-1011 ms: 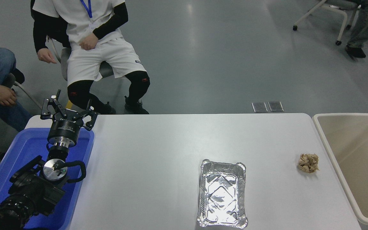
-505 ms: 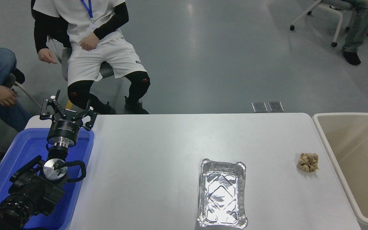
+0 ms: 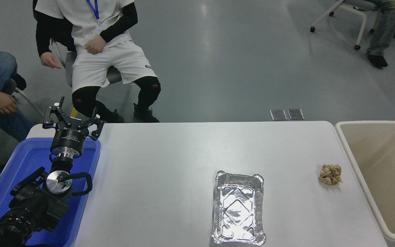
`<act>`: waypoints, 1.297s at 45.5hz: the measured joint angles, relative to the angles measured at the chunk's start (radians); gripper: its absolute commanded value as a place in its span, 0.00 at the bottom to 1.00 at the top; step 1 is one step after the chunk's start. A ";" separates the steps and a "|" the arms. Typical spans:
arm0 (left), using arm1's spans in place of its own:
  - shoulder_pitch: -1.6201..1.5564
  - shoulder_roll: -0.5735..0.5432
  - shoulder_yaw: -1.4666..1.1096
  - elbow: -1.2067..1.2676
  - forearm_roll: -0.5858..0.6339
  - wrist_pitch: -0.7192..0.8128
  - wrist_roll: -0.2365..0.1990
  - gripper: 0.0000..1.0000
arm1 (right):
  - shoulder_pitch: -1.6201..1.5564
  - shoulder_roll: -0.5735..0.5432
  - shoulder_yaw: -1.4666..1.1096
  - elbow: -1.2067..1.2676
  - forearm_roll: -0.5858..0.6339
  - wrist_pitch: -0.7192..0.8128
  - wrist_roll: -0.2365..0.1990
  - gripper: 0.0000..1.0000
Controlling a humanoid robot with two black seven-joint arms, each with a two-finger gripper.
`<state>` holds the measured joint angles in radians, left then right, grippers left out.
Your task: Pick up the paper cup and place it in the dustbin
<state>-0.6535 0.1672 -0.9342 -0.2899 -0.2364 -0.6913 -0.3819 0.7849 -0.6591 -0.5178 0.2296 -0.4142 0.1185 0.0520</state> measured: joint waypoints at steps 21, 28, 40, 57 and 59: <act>0.000 0.000 0.000 0.000 0.002 -0.001 0.000 0.99 | -0.050 0.040 0.052 -0.004 0.005 -0.074 0.000 0.09; 0.000 0.000 0.000 0.000 0.002 -0.001 0.000 0.99 | -0.056 0.043 0.064 -0.004 0.006 -0.116 0.000 0.71; 0.000 0.000 0.000 0.000 0.002 -0.001 0.000 0.99 | -0.068 0.046 0.097 -0.003 0.006 -0.248 0.000 0.94; 0.000 0.000 0.000 0.000 0.002 -0.001 0.000 0.99 | -0.065 0.034 0.129 0.047 0.003 -0.299 0.001 0.95; 0.000 0.000 0.000 0.000 0.002 -0.001 0.000 0.99 | -0.064 0.033 0.129 0.053 0.000 -0.300 0.001 0.95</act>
<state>-0.6535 0.1672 -0.9342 -0.2899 -0.2347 -0.6919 -0.3819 0.7204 -0.6260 -0.3891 0.2827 -0.4139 -0.1814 0.0535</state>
